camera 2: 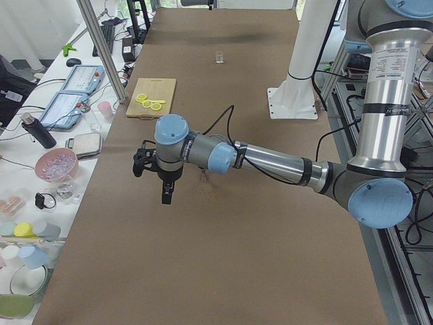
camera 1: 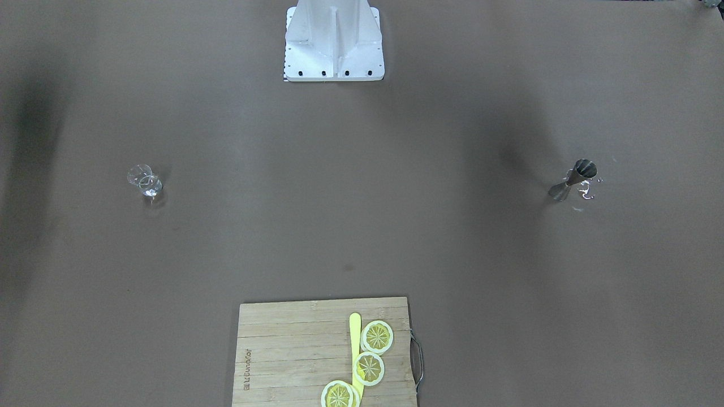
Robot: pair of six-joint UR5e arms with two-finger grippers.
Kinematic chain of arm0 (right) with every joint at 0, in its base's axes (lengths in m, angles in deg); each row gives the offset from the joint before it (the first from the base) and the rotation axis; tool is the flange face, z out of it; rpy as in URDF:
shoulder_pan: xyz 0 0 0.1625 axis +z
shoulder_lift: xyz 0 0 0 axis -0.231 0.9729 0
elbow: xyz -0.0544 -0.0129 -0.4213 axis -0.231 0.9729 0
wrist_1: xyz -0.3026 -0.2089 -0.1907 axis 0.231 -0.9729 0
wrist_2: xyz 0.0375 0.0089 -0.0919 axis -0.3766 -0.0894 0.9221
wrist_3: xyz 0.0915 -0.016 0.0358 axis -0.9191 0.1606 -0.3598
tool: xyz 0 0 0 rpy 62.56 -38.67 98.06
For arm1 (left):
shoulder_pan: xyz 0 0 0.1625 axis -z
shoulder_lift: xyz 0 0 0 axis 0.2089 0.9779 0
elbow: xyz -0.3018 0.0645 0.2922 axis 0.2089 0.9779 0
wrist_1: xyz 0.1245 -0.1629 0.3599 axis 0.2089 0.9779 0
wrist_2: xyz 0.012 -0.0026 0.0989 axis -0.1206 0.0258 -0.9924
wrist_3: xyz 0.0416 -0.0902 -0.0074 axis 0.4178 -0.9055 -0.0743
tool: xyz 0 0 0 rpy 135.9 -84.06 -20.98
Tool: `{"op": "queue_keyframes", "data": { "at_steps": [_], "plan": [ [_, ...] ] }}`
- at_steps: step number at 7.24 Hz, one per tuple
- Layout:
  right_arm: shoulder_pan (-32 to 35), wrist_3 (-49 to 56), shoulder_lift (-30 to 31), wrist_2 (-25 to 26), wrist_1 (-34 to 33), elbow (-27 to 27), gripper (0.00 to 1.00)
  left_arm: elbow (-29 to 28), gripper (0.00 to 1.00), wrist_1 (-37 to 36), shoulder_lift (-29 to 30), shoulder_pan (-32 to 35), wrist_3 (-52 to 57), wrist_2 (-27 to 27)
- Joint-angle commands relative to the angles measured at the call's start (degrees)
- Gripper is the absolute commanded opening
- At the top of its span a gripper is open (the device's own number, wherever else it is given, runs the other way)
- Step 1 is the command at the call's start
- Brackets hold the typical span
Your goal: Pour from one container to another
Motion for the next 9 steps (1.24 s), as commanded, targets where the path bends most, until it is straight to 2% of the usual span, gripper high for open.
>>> {"op": "queue_keyframes", "data": {
  "at_steps": [1,3,4,5,6,7,8,9],
  "plan": [
    [-7.5,-7.2,0.3,0.9,0.3,-5.1,1.00,3.4,0.97,6.0,-0.7,-5.3,-11.5,-3.9],
    [-13.2,-7.2,-0.2,2.0,4.5,-6.0,1.00,6.8,0.97,15.7,-3.1,-13.8,-26.5,-11.6],
    [-16.3,-7.2,0.1,4.1,4.7,-7.0,1.00,8.2,0.97,20.1,-4.3,-17.9,-32.6,-17.3],
    [-22.1,-8.7,0.2,13.5,6.7,-11.2,1.00,9.5,0.97,22.6,-5.3,-21.0,-36.3,-22.5],
    [-24.8,-15.1,0.3,15.8,7.1,-13.5,1.00,11.0,0.97,23.6,-6.5,-23.7,-38.8,-29.0],
    [-27.6,-15.6,0.7,18.4,8.8,-13.8,1.00,11.8,0.97,26.3,-8.0,-27.7,-41.4,-36.8],
    [-32.5,-16.4,2.1,26.1,14.5,-13.7,1.00,12.5,0.97,28.1,-9.9,-31.4,-44.8,-44.2],
    [-33.9,-18.9,3.7,27.2,18.2,-13.7,1.00,12.4,0.97,31.4,-12.2,-35.7,-48.8,-51.2]
  ]
}}
